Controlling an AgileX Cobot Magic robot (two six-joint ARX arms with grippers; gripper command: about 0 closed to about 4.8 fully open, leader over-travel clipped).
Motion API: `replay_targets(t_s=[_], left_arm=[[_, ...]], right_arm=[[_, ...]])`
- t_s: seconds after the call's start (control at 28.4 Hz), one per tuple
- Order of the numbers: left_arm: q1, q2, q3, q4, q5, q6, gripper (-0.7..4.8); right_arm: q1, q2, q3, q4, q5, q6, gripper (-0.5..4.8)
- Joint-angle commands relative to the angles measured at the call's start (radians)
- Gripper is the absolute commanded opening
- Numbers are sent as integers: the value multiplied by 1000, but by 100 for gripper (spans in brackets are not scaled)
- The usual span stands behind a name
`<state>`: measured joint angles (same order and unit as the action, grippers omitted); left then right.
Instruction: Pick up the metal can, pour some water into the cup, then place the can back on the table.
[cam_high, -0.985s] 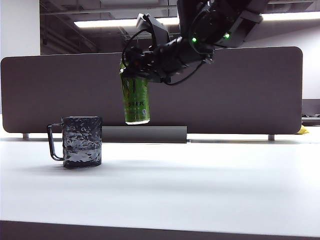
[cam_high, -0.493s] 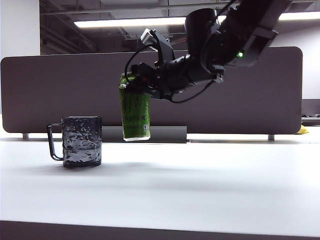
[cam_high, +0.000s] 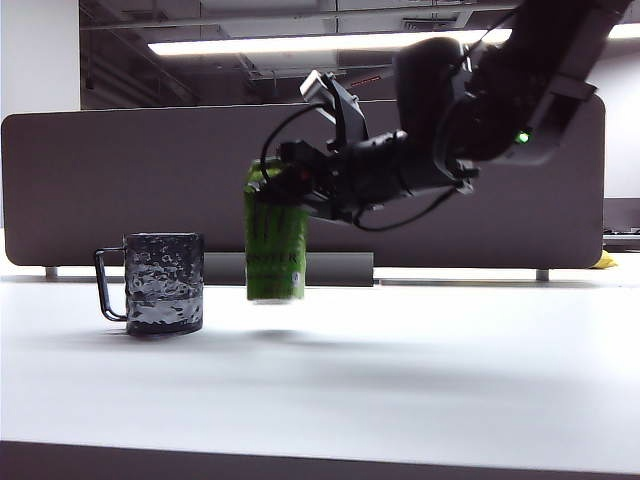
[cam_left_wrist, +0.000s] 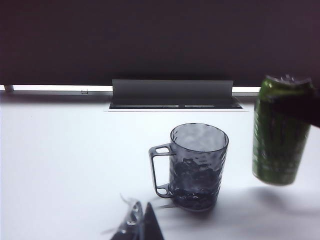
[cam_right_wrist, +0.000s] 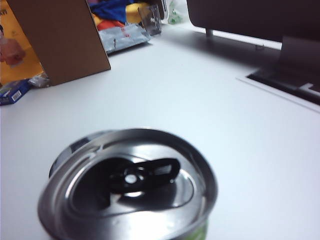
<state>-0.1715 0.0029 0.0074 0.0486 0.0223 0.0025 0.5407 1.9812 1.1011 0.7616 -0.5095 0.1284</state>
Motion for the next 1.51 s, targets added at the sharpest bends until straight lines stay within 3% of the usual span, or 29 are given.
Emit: replay_targets(t_s=[0.04, 0.53, 0.99, 1.27, 1.41, 1.51], left_arm=[[0, 1, 1, 12, 0, -3, -5], [0, 1, 1, 12, 0, -3, -5], [0, 1, 1, 12, 0, -3, -5], [0, 1, 1, 12, 0, -3, -5], [0, 1, 1, 12, 0, -3, -5], [0, 1, 1, 12, 0, -3, -5]], right_arm=[[-3, -23, -43, 110, -6, 8, 72], [-41, -109, -275, 309, 44, 18, 76], [-49, -116, -393, 351, 48, -19, 77], [-49, -116, -399, 351, 44, -25, 174], [-49, -116, -400, 350, 43, -24, 186], [-49, -116, -400, 350, 43, -24, 265]])
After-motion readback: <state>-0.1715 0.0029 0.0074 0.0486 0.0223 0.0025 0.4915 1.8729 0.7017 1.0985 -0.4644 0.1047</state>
